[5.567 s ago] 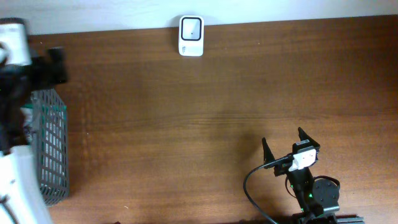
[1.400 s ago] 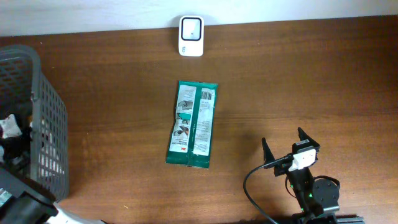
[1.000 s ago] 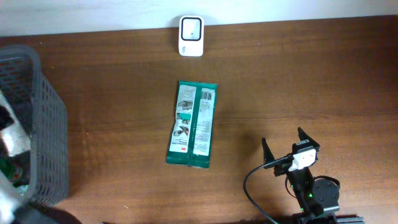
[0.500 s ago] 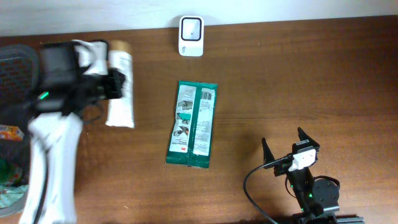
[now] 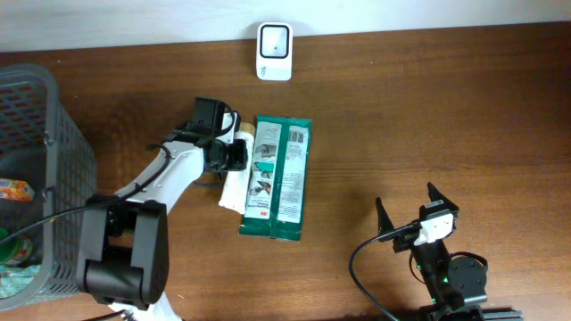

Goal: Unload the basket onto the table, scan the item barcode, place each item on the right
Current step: 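Place the white tube on the table left of the packet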

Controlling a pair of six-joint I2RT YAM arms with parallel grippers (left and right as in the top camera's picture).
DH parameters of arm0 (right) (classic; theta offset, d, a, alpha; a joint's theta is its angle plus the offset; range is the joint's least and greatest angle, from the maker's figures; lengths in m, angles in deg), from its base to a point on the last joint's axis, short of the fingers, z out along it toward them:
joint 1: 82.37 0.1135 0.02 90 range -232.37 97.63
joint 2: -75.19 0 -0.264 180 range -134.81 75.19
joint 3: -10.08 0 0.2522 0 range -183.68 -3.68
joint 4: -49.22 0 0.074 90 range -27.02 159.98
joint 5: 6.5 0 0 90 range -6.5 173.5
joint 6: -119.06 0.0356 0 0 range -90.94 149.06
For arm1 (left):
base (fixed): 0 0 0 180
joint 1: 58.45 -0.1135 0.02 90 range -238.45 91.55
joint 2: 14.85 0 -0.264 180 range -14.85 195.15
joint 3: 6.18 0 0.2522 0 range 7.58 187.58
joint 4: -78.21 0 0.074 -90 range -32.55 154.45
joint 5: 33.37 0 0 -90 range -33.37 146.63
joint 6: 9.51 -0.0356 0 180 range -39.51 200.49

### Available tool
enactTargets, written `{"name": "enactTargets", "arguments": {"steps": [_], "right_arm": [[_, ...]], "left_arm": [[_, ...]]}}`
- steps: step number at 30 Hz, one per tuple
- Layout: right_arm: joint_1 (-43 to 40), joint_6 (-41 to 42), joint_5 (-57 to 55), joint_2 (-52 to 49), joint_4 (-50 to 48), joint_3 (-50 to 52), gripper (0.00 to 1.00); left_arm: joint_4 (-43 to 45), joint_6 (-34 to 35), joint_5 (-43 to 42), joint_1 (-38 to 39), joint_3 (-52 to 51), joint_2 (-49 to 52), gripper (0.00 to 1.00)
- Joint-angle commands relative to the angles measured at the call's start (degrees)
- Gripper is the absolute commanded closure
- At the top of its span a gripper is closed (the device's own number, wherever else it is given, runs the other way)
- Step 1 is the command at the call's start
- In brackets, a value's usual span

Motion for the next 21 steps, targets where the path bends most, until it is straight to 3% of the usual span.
{"name": "enactTargets", "arguments": {"steps": [1,6,10,15,19,21], "right_arm": [[-0.1,-0.2,0.5,0.4,0.2,0.3,0.02],[-0.1,-0.2,0.5,0.4,0.2,0.3,0.02],[-0.1,-0.2,0.5,0.4,0.2,0.3,0.02],[-0.1,-0.2,0.5,0.4,0.2,0.3,0.01],[-0.1,-0.2,0.5,0.4,0.2,0.3,0.02],[-0.1,-0.2,0.5,0.4,0.2,0.3,0.02]], "left_arm": [[0.1,0.4,-0.6,0.0,0.4,-0.4,0.29],[-6.8,-0.4,0.8,-2.1,9.2,-8.1,0.27],[-15.3,-3.0,11.1,-8.5,17.3,-21.5,0.18],[-16.8,-3.0,20.0,-32.3,20.1,-32.7,0.19],[-17.4,-3.0,21.0,-50.8,20.1,-29.7,0.23],[-17.9,-3.0,21.0,-54.9,19.9,-26.4,0.28]]}}
